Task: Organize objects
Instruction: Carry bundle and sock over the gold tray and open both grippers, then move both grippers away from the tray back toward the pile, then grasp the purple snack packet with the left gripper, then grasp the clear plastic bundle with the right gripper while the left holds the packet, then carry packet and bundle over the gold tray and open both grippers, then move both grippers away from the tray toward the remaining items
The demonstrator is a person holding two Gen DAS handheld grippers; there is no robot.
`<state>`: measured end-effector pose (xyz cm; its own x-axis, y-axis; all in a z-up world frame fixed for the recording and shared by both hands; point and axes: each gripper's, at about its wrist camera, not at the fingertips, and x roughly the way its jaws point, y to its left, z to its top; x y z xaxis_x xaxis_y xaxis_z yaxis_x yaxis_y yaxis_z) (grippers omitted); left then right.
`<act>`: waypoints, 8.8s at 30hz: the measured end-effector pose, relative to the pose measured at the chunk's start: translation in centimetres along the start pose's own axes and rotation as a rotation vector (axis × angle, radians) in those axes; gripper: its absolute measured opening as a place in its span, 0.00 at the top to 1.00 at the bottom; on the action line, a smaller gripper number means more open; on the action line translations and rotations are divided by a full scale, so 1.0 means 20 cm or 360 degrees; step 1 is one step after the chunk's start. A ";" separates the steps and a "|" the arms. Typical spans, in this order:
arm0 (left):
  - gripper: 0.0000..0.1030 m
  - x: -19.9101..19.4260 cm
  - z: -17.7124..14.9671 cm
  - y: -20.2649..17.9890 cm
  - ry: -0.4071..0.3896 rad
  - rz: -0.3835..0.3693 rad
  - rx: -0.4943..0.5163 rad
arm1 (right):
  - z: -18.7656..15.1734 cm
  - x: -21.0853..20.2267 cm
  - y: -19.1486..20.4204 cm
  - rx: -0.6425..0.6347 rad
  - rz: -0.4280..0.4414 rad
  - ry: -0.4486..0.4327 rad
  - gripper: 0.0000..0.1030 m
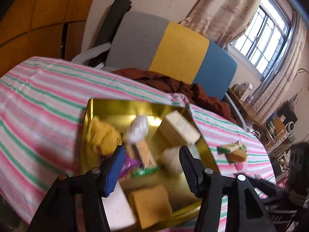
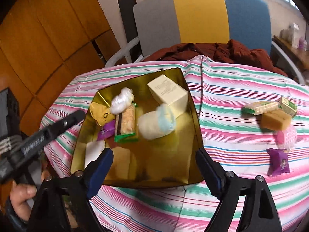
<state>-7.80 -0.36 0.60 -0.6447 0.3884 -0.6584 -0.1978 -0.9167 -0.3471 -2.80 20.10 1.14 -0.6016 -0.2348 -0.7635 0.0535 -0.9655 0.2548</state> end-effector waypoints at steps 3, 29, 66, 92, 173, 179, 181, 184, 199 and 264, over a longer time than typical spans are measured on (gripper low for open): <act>0.43 -0.03 -0.09 -0.02 0.0017 0.0067 0.0049 | -0.03 -0.02 0.01 -0.0017 -0.0051 -0.0028 0.11; 0.43 -0.11 -0.29 -0.24 0.0028 0.0214 0.0391 | -0.14 -0.14 -0.03 -0.0273 -0.0544 -0.0231 0.00; 0.43 0.04 -0.47 -0.75 0.0249 -0.0164 0.0858 | -0.25 -0.62 -1.71 0.1219 -0.0926 -0.0395 0.00; 0.44 0.65 -0.56 -1.42 0.0712 -0.0574 0.0728 | -0.40 -0.57 -1.89 0.1623 -0.0576 -0.0321 0.00; 0.65 0.33 -0.68 -1.17 0.0487 -0.0585 0.0955 | -0.16 -0.35 -1.67 0.0925 -0.0490 -0.0123 0.52; 0.65 0.16 -0.55 -1.03 0.0339 -0.0557 0.0860 | -0.12 -0.37 -1.52 0.0763 -0.0400 -0.0180 0.52; 0.65 0.12 -0.50 -0.96 0.0306 -0.0523 0.0802 | -0.10 -0.36 -1.48 0.0732 -0.0362 -0.0175 0.52; 0.65 0.07 -0.42 -0.82 0.0244 -0.0461 0.0690 | -0.04 -0.34 -1.35 0.0634 -0.0324 -0.0163 0.52; 0.65 0.06 -0.15 -0.31 0.0099 -0.0173 0.0304 | 0.08 -0.09 -0.36 0.0094 0.0125 -0.0021 0.52; 0.50 -0.05 -0.34 -0.55 0.0091 -0.0041 0.0660 | 0.06 -0.36 -0.87 0.0293 -0.0717 -0.0210 0.01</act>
<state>0.04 10.07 0.45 -0.5959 0.4058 -0.6930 -0.5017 -0.8619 -0.0734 -0.32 38.80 2.93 -0.6289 0.2282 -0.7433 -0.3687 -0.9292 0.0267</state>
